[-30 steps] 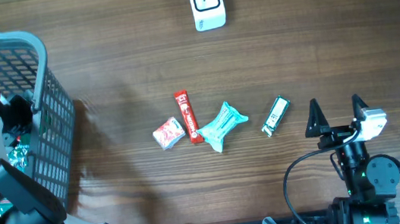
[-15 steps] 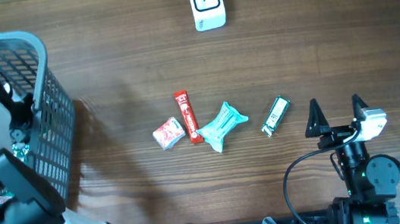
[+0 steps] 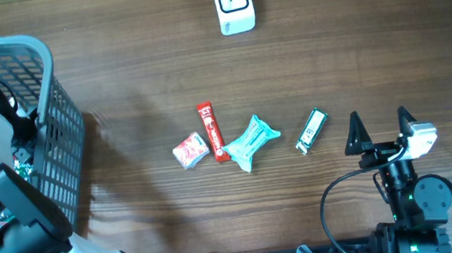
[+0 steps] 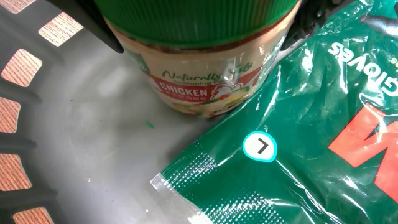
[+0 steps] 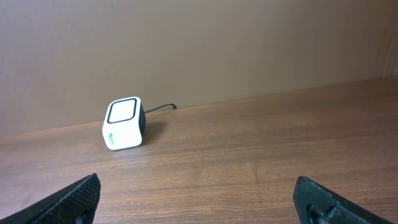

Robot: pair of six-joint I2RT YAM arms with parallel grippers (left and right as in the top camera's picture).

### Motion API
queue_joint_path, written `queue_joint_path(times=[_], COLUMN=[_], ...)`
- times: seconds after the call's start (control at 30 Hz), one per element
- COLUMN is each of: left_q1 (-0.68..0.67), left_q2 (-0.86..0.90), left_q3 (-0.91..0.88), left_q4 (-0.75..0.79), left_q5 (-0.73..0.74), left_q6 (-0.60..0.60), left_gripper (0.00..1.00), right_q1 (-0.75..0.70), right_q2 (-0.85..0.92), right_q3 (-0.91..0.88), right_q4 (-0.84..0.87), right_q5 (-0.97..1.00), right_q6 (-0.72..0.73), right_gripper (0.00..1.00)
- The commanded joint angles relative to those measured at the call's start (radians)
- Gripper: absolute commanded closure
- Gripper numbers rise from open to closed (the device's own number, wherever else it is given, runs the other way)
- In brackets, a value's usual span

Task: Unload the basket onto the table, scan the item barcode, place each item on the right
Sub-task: 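Reach into the basket and grasp the green-lidded jar, then carry the jar out and set it upright beside the green box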

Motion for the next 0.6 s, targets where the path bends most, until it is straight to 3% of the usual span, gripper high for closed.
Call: queue_joint_path(times=[0.0,0.2,0.3,0.57], left_q1=[-0.003,-0.003,-0.005,-0.091], left_q2=[0.000,-0.075,-0.215,-0.494], left_q3=[0.041,0.254,0.482,0.507], left_q4=[-0.021,-0.187,-0.351,-0.360], left_q5=[-0.009,-0.009,0.003,0.105], left_q6=[0.012,0.013,0.012,0.008], left_gripper=[0.39,0.40,0.40,0.41], right_q1=[0.004,0.004,0.004,0.004], right_q2=[-0.004,-0.004,-0.004,-0.004], right_q3=[-0.001,-0.001,-0.001,-0.001], right_q4=[0.006,0.006,0.006,0.006], right_q5=[0.006,0.006,0.006,0.006], right_q6=[-0.018,-0.018,-0.018,-0.018], right_gripper=[0.00,0.00,0.00,0.00])
